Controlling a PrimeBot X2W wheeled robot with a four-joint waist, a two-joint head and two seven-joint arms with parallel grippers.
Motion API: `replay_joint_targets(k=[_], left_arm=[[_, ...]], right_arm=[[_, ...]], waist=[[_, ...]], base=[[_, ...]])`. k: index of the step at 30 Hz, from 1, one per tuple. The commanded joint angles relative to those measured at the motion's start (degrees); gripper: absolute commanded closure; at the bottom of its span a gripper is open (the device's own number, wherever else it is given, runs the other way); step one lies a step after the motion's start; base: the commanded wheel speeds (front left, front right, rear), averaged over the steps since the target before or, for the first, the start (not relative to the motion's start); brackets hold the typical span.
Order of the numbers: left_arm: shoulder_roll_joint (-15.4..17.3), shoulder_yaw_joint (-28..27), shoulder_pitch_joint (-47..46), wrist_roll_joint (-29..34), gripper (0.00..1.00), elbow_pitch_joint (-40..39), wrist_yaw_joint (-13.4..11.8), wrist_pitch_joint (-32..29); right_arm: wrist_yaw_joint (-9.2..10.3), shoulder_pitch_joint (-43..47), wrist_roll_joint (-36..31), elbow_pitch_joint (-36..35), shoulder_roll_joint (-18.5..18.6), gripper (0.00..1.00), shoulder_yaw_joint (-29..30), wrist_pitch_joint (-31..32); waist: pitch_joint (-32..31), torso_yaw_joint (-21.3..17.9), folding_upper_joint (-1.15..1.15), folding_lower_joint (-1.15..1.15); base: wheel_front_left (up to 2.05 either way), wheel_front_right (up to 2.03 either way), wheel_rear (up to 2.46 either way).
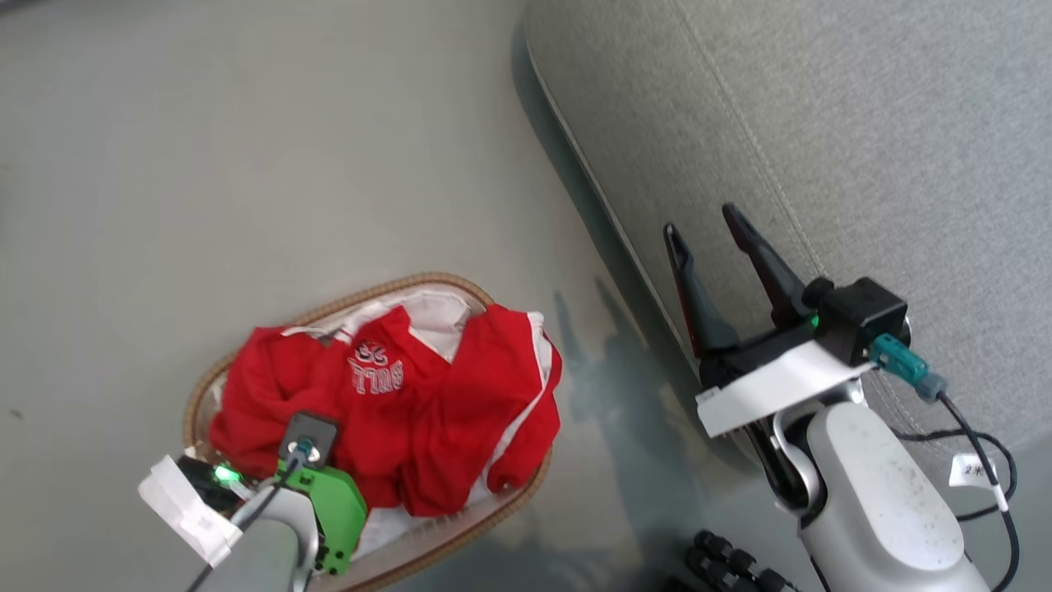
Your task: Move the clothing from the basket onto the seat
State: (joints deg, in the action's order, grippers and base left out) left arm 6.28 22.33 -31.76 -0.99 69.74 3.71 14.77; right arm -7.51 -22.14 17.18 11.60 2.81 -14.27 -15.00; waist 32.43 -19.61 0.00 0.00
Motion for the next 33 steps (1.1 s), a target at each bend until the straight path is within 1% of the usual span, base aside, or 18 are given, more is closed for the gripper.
replay_joint_targets(k=[1,3,10,18,28,29,33], left_arm=[[-0.4,-0.1,1.9,-0.9,1.0,-1.1,0.3,0.5],[-1.2,-0.4,3.6,-1.5,1.0,-4.3,0.6,0.5],[-2.3,-1.1,10.5,-4.4,1.0,-16.0,1.3,0.4],[-2.9,-1.9,15.6,-5.9,1.0,-26.5,1.6,0.4],[-3.3,-3.6,16.6,-8.0,1.0,-39.4,2.0,0.4],[-3.3,-3.6,16.1,-8.4,1.0,-42.2,2.1,0.4],[-3.3,-2.7,14.8,-10.5,1.0,-47.9,2.0,0.4]], right_arm=[[0.04,1.4,-0.8,0.6,0.2,0.0,0.2,-0.3],[0.04,2.4,-1.7,1.2,0.2,0.0,0.7,-0.3],[0.04,5.8,-4.3,2.8,0.2,0.0,2.3,-0.3],[0.04,10.2,-4.8,4.3,0.2,0.0,3.2,-0.3],[0.04,13.5,-5.0,5.2,0.2,0.0,3.3,-0.3],[0.04,14.2,-4.8,5.5,0.2,0.0,2.9,-0.3],[0.04,15.4,-4.8,6.0,0.2,0.0,1.9,-0.3]], waist=[[-6.8,3.1,0.0,0.0],[-9.4,4.4,0.0,0.0],[-16.3,8.2,0.0,0.0],[-23.1,11.7,0.0,0.0],[-27.6,13.4,0.0,0.0],[-28.3,13.6,0.0,0.0],[-29.2,13.7,0.0,0.0]], base=[[0.0,0.0,0.0],[0.0,0.0,0.0],[0.0,0.0,0.0],[0.0,0.0,0.0],[0.0,0.0,0.0],[0.0,0.0,0.0],[0.0,0.0,0.0]])
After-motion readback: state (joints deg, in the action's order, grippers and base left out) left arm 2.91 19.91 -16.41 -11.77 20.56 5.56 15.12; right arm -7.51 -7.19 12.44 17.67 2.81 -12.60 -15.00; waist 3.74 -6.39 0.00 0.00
